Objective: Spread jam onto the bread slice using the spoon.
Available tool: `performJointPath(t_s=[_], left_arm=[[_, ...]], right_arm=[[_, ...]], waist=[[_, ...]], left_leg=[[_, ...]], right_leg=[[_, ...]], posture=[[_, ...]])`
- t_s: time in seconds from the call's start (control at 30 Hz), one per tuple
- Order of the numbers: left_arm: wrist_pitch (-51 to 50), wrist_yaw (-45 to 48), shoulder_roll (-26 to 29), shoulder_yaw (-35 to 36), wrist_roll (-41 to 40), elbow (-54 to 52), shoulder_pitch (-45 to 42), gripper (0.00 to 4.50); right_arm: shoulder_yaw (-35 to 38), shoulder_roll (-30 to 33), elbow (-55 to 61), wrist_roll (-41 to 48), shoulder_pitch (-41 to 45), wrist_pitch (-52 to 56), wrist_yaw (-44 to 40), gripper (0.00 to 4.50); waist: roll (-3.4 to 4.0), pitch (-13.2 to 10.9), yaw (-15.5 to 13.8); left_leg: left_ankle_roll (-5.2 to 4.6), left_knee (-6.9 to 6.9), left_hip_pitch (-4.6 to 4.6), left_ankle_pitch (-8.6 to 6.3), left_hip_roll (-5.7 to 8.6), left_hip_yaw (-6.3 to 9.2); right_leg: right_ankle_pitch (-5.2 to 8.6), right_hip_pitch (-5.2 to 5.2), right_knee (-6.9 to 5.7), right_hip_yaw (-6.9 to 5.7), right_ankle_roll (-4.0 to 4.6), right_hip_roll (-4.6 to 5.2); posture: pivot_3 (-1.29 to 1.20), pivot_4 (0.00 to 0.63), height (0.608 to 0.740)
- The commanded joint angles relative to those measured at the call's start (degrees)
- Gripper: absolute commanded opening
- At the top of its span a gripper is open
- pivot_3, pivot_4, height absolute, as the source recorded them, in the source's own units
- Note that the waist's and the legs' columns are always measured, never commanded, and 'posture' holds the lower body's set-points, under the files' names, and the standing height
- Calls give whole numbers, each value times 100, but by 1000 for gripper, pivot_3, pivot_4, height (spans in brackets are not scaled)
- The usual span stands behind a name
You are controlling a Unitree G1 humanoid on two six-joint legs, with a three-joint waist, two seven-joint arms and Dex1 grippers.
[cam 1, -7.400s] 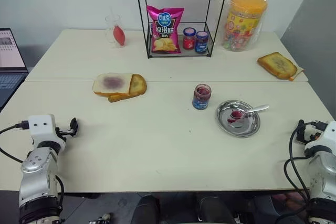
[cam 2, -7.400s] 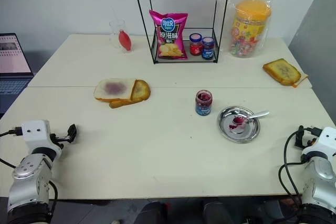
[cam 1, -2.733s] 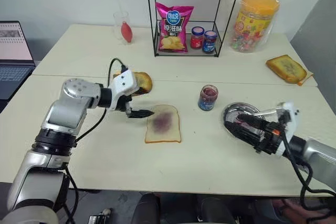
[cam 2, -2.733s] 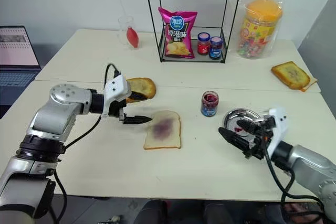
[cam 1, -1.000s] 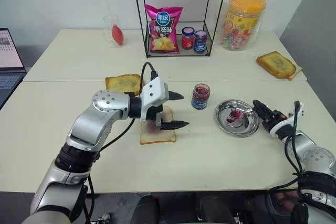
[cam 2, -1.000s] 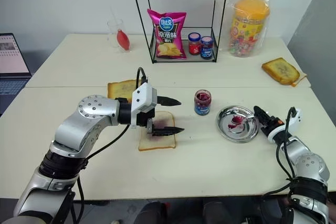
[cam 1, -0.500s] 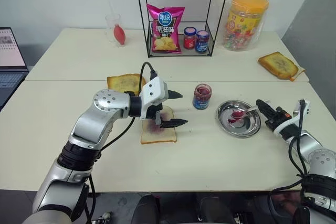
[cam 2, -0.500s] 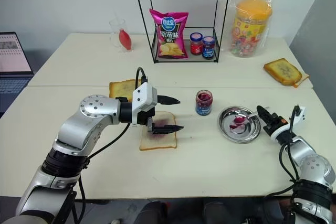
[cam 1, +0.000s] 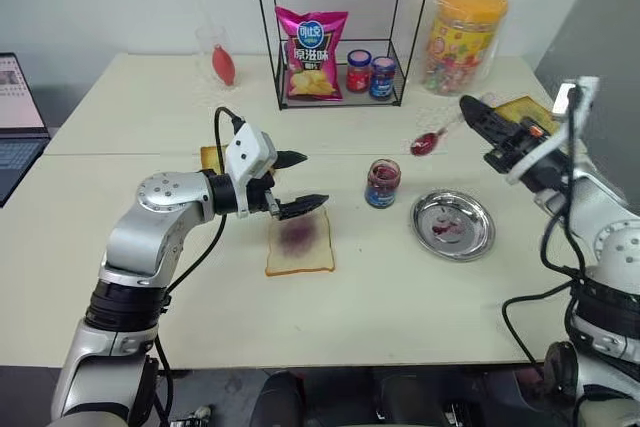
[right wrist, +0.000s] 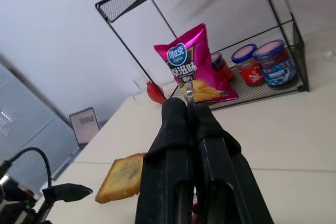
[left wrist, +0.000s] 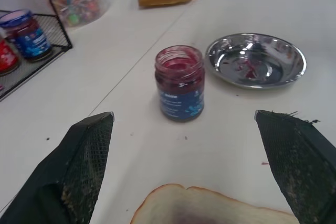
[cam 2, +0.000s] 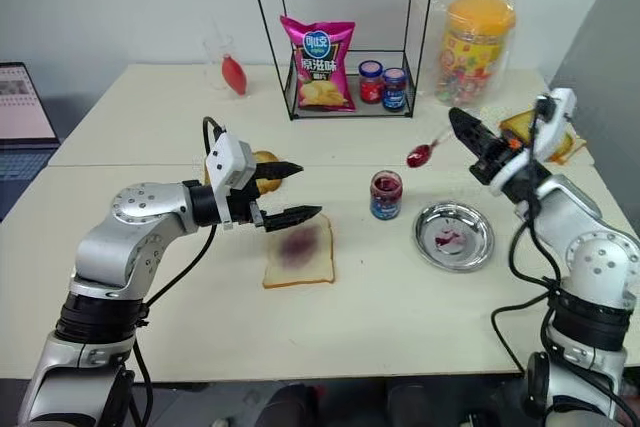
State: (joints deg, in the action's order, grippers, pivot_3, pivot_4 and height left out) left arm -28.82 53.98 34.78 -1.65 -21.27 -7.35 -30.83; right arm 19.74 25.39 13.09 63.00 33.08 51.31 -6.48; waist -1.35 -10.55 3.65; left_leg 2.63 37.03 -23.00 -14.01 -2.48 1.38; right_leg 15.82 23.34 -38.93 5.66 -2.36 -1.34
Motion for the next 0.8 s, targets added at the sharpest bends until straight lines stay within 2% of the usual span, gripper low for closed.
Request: performJointPath(t_s=[0.03, 0.5, 0.8], left_arm=[[-15, -276, -78, 141, -34, -233, 34, 4500], [-124, -424, 6, 134, -131, -526, 184, 4500], [-111, -415, 10, 99, -118, -478, 98, 4500]], right_arm=[[-651, 109, 26, -825, 253, -436, -446, 50], [-2102, 431, -278, -3204, 131, -1845, -1897, 50], [-2882, 416, -378, -4574, 4, -2717, -2271, 50]], waist=[[0, 0, -38], [0, 0, -45], [0, 0, -47]], left_leg=[[0, 0, -3, 0, 2, -1], [1, -2, -3, -1, 2, -2], [1, -1, -3, 0, 3, -1]], right_leg=[[0, 3, 0, -1, 0, 3], [1, 9, -3, -3, -1, 6], [-1, 9, -4, -3, 3, 6]], posture=[[0, 150, 740], [0, 150, 740], [0, 150, 740]])
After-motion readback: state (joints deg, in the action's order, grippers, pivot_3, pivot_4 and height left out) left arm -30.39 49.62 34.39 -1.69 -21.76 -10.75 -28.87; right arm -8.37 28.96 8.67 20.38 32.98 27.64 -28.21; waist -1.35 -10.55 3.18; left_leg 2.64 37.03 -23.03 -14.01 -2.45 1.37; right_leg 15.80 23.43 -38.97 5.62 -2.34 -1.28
